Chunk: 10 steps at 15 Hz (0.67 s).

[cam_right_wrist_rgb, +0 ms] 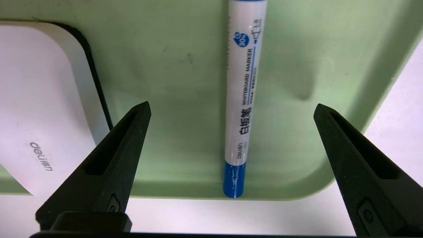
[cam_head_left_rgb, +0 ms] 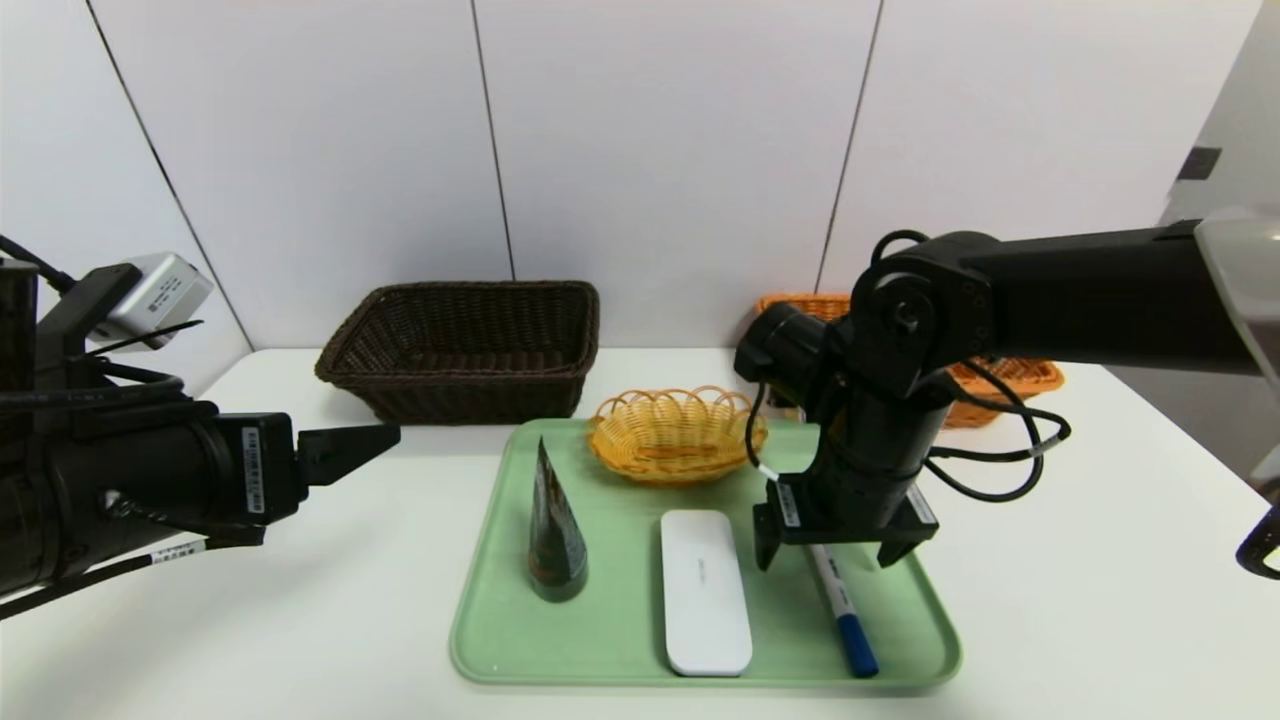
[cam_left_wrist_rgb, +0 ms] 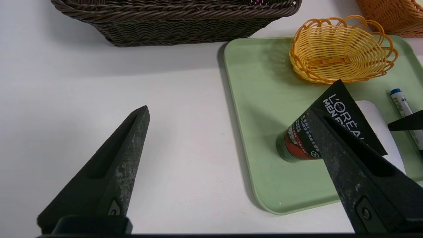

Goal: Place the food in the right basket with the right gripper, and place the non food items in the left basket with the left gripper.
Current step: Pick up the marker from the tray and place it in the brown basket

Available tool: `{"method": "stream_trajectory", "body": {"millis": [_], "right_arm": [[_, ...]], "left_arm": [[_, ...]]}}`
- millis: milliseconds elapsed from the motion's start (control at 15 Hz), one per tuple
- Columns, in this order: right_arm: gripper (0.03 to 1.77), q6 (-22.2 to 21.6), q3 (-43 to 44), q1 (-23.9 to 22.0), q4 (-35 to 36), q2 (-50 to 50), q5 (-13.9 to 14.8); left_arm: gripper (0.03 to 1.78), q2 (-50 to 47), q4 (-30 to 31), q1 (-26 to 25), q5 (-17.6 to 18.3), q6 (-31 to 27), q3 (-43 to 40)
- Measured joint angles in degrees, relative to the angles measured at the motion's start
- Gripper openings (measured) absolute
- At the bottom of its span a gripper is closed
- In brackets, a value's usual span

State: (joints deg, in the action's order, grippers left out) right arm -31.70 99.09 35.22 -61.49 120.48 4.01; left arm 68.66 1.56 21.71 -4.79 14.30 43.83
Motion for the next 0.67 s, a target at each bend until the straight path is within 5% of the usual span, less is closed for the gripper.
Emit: {"method": "stream_trajectory", "body": {"millis": [667], "right_arm": [[1.7, 0.06, 0.33, 0.06, 0.44, 1.82, -0.02]], "left_arm": [[1.69, 0.9, 0.23, 0.0, 0.0, 0.02, 0.2]]}}
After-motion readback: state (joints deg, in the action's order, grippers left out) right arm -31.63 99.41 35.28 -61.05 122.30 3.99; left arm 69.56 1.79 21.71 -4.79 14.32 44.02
